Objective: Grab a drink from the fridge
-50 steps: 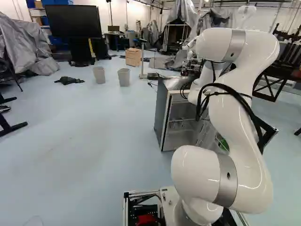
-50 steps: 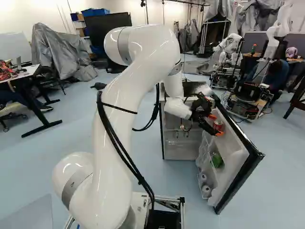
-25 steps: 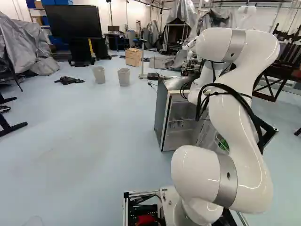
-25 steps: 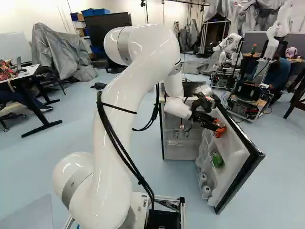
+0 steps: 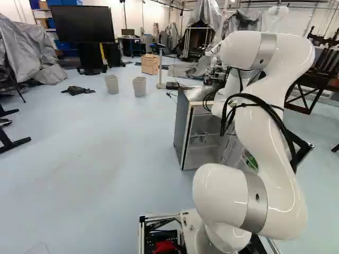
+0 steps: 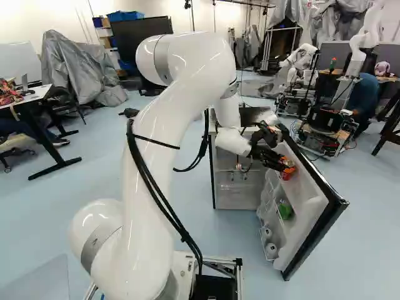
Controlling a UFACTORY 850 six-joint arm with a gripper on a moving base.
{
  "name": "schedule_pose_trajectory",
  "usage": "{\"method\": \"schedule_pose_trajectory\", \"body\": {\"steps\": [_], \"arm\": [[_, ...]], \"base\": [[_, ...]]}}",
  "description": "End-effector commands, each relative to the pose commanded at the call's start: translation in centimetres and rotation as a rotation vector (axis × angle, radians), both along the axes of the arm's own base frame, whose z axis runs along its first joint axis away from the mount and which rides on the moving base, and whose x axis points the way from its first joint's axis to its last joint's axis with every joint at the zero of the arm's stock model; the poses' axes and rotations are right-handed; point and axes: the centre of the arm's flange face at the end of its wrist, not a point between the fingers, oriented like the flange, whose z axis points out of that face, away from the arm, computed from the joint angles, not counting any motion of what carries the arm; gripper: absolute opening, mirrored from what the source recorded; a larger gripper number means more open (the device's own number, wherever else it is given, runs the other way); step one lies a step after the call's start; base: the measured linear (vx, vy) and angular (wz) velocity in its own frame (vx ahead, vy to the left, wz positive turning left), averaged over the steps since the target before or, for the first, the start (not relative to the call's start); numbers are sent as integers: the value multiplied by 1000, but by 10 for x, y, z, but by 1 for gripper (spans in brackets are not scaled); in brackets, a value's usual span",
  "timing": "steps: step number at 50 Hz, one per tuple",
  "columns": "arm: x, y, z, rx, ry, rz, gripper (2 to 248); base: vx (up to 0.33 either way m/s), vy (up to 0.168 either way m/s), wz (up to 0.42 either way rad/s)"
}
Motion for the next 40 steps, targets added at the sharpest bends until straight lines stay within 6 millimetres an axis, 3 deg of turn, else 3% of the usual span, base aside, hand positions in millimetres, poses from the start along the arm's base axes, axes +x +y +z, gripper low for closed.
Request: {"method": "schedule_pose_trajectory", "body": {"steps": [40], "arm": [[-8, 21, 8, -69, 25, 12, 94]], "base": [[0, 0, 0]]}}
